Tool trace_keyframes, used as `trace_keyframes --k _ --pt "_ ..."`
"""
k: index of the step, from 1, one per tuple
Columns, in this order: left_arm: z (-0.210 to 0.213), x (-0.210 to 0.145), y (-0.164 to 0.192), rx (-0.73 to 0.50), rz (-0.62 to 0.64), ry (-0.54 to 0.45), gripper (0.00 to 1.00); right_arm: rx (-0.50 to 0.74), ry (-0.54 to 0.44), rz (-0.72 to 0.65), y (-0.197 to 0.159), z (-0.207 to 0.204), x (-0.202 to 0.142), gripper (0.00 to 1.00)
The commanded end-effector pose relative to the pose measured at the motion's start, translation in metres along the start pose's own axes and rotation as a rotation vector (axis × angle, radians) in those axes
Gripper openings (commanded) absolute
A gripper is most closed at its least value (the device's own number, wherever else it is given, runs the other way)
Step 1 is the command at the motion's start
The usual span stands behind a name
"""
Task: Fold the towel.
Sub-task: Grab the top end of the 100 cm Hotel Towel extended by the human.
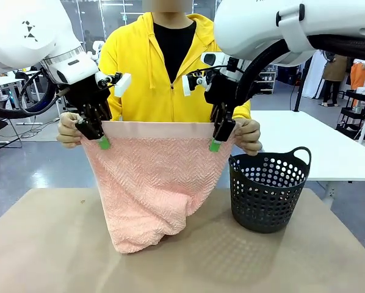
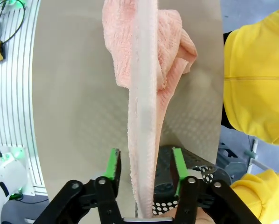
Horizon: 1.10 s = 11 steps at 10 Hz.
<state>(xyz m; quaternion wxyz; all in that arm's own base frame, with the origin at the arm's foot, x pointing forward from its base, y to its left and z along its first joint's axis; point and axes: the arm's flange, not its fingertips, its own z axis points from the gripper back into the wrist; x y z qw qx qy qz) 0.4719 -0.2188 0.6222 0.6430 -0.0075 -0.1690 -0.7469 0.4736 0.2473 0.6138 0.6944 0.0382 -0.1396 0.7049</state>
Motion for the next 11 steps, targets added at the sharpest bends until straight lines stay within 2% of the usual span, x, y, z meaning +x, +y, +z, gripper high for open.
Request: trace_keyframes --k 1,2,7,8,11 --pt "0.0027 -0.0004 0.0015 0.0 0.034 -0.004 0.02 -0.021 0.03 -0.025 -0.0016 0.0015 0.0031 0.0" --pt "0.0024 -0.0002 0.0013 -0.004 0.032 -0.014 0.0 -0.023 0.022 -0.032 -0.0009 0.0028 0.0023 0.02" --pt "0.0065 -0.006 -0.0034 0.008 0.049 -0.045 0.0 -0.008 0.002 -0.058 0.0019 0.0052 -0.0008 0.0" --pt "0.0003 -0.0016 0.0003 -0.001 0.012 -0.003 0.0 -0.006 -0.001 -0.008 -0.0003 0.0029 0.0012 0.0" --pt "0.0003 -0.0016 0.0003 -0.001 0.012 -0.003 0.0 -0.006 -0.001 -0.008 -0.0003 0.0029 0.0012 0.0"
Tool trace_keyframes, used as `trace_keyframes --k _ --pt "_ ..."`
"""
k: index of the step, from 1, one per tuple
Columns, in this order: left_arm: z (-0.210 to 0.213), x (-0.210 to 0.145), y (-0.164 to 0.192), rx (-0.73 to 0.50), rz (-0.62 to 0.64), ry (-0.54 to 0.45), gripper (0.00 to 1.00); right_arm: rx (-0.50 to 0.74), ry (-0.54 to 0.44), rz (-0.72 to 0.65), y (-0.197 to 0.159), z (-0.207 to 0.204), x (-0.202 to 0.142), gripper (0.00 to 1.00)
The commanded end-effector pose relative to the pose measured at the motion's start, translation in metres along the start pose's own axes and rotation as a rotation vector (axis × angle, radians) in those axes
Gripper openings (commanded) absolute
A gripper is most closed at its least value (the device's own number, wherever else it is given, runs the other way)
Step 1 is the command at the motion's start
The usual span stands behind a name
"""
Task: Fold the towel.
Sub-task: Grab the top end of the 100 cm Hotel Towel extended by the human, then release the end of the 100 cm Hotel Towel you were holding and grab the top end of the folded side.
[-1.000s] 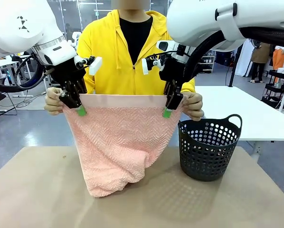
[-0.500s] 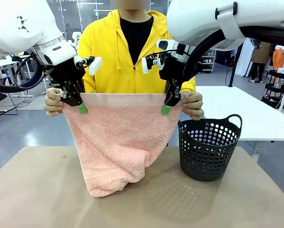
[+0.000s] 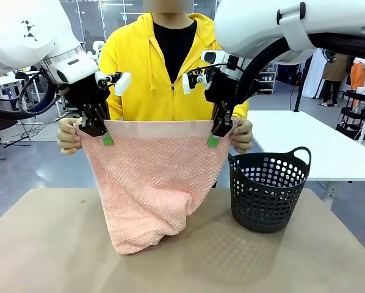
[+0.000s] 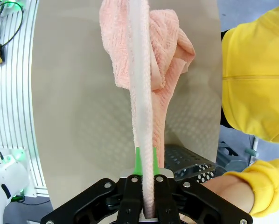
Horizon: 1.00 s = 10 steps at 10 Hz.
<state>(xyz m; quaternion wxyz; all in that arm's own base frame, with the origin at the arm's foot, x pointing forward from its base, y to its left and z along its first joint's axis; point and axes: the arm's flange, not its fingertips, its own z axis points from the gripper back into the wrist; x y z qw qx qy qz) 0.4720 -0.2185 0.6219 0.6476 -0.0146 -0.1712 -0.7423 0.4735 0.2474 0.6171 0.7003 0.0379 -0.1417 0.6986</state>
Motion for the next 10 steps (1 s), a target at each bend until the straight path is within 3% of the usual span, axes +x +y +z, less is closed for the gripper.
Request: trace_keyframes --k 1,10 --pt "0.0006 -0.0012 0.0003 0.003 -0.003 0.009 0.0 0.0 0.0 0.009 0.0001 -0.0002 0.0003 0.0" --pt "0.0006 -0.0012 0.0003 0.003 -0.003 0.009 0.0 0.0 0.0 0.009 0.0001 -0.0002 0.0003 0.0"
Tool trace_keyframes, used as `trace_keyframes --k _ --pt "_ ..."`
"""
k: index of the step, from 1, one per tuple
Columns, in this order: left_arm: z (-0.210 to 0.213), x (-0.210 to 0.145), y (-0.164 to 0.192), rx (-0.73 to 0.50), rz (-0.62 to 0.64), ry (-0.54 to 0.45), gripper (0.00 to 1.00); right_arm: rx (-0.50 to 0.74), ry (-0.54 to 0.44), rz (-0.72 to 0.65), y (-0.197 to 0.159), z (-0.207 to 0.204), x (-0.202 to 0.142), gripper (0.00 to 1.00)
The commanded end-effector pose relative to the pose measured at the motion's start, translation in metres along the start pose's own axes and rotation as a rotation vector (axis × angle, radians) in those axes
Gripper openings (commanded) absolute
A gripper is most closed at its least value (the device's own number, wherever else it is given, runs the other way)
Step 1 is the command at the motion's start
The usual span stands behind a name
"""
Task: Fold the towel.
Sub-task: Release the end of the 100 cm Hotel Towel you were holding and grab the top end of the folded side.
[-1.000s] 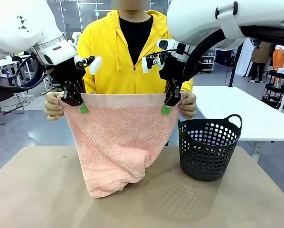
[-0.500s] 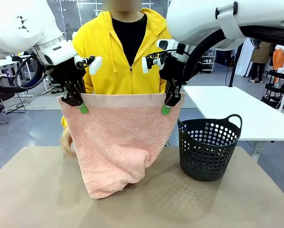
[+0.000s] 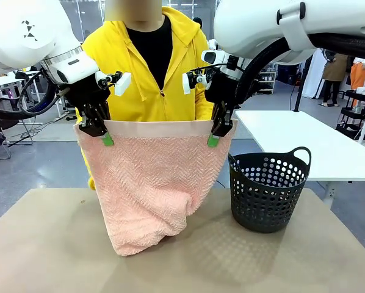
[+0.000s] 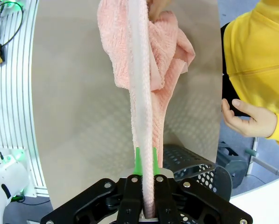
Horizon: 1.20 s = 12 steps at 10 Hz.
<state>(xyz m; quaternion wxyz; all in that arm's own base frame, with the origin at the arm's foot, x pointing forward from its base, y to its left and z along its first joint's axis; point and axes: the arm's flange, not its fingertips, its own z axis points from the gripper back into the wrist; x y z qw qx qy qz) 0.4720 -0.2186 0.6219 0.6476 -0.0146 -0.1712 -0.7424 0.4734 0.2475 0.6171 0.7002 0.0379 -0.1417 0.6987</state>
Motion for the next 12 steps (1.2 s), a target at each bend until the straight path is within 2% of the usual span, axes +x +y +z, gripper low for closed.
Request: trace_keyframes --k 1,12 --pt "0.0006 -0.0013 0.0003 0.003 -0.003 0.009 0.0 0.0 0.0 0.008 0.0001 -0.0002 0.0002 0.0" --pt "0.0006 -0.0013 0.0003 0.003 -0.003 0.009 0.0 0.0 0.0 0.008 0.0001 -0.0002 0.0002 0.0"
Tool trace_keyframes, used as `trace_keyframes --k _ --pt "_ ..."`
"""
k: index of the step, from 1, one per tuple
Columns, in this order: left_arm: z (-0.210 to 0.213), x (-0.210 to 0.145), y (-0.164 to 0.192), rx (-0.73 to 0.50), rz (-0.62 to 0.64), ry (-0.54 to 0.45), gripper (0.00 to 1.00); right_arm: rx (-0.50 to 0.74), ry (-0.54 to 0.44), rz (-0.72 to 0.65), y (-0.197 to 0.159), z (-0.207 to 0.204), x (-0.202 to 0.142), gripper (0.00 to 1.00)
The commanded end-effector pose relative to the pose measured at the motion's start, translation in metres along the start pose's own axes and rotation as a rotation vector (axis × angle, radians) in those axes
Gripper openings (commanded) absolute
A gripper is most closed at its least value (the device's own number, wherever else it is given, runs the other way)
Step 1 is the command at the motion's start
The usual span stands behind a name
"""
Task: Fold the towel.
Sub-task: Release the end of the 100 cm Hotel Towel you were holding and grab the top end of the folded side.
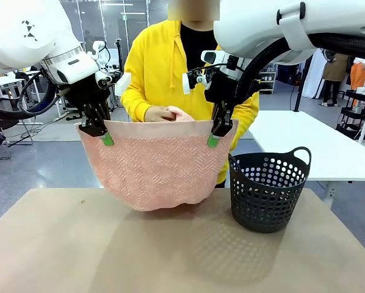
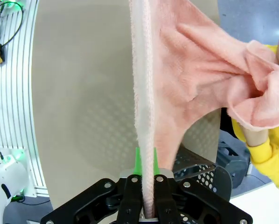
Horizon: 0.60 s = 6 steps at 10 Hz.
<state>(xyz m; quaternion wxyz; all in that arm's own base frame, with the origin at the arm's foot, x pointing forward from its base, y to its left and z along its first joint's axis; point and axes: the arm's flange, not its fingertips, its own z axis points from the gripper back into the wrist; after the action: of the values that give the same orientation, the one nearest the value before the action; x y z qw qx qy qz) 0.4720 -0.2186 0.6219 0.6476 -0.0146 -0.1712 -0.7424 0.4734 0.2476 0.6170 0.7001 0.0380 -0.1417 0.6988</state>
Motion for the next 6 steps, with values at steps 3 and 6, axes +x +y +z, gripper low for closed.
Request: trace_keyframes --k 3,6 --pt "0.0006 -0.0013 0.0003 0.003 -0.003 0.009 0.0 -0.001 0.0 0.008 0.0 -0.0002 0.0002 0.0" --pt "0.0006 -0.0013 0.0003 0.003 -0.003 0.009 0.0 -0.001 0.0 0.008 0.0 -0.0002 0.0002 0.0"
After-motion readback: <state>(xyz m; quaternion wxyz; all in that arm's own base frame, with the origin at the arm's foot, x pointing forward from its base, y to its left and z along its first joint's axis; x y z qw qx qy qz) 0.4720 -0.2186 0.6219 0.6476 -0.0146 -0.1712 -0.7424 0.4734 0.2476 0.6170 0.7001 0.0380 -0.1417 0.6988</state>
